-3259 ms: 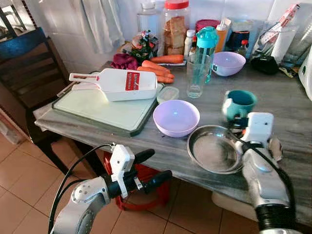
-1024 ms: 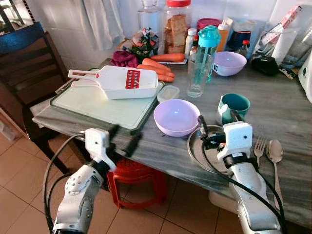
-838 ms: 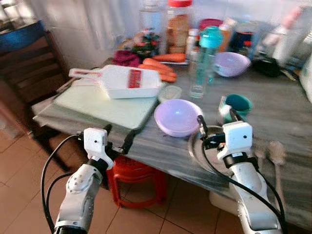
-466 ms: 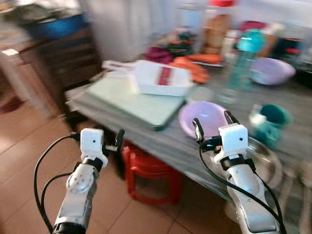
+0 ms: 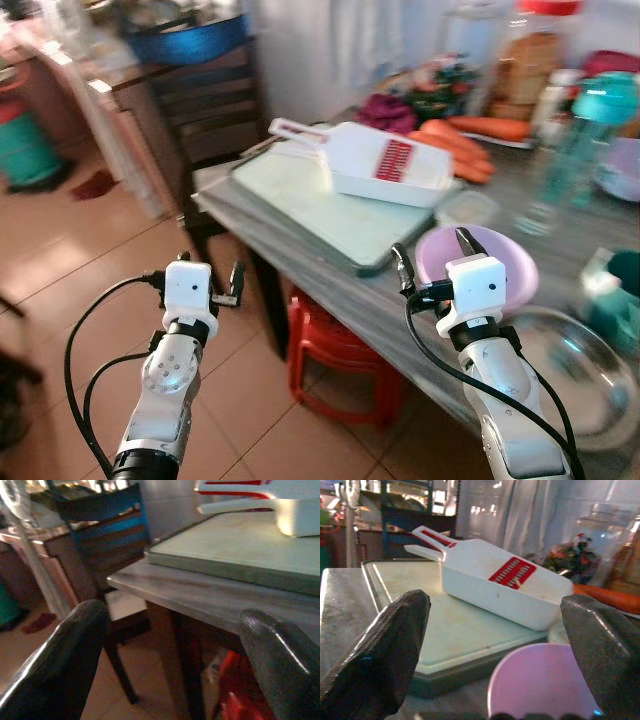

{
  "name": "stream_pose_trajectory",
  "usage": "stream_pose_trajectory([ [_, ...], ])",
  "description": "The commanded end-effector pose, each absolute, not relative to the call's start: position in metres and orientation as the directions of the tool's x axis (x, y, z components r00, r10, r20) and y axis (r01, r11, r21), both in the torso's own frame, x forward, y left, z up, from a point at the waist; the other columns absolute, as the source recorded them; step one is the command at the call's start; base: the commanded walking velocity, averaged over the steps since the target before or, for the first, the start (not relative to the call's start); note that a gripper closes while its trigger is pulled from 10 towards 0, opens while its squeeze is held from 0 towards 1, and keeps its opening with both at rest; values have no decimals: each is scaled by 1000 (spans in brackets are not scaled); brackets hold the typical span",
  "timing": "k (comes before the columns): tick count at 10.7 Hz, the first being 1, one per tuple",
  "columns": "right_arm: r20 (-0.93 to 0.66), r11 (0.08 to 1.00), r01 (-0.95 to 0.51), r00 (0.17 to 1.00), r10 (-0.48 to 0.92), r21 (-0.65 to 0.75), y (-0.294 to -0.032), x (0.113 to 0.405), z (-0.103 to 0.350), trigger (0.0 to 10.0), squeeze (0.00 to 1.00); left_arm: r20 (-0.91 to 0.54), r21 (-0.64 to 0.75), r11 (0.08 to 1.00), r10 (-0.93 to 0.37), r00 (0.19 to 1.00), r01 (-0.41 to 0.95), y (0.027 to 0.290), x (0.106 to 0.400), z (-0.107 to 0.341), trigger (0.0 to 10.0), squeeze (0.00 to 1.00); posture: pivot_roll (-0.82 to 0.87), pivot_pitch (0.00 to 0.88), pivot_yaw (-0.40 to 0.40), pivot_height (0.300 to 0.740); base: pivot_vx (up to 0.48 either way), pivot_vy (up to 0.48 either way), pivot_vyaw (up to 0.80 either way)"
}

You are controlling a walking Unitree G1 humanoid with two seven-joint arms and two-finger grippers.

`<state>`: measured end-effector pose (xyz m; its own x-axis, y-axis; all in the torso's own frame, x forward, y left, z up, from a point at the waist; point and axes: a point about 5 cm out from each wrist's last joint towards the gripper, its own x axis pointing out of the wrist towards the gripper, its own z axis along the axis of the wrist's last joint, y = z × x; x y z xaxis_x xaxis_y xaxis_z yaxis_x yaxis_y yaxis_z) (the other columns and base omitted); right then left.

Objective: Setting the table

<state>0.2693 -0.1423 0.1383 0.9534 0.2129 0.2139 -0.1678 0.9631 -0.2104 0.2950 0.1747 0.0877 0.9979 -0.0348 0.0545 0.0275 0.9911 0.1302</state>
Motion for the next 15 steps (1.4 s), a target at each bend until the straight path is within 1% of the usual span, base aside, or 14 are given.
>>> stream_pose_trajectory([
  [1, 222, 962, -178, 949, 223, -206, -140, 269, 140, 10000, 0, 68, 152, 988, -16, 998, 6, 177, 298, 89, 10000, 0, 35, 0, 65, 740, 0, 0, 800],
  [4, 229, 960, -178, 947, 227, -217, -143, 270, 142, 10000, 0, 74, 163, 985, 49, 996, -60, 177, 299, 87, 10000, 0, 30, 0, 65, 740, 0, 0, 800],
  [8, 229, 958, -192, 944, 239, -212, -139, 269, 142, 10000, 0, 92, 174, 973, 135, 987, -149, 182, 301, 87, 10000, 0, 29, 0, 64, 740, 0, 0, 800],
  [9, 237, 960, -187, 943, 235, -208, -140, 269, 143, 10000, 0, 86, 175, 974, 132, 987, -146, 182, 301, 86, 10000, 0, 29, 0, 61, 740, 0, 0, 800],
  [12, 232, 961, -196, 943, 239, -195, -140, 269, 142, 10000, 0, 91, 173, 974, 134, 987, -148, 180, 300, 84, 10000, 0, 31, 0, 47, 740, 0, 0, 0],
  [15, 226, 958, -208, 941, 251, -197, -141, 272, 143, 10000, 0, 92, 170, 972, 150, 984, -165, 179, 299, 83, 10000, 0, 36, 0, 37, 740, 0, 296, 0],
])
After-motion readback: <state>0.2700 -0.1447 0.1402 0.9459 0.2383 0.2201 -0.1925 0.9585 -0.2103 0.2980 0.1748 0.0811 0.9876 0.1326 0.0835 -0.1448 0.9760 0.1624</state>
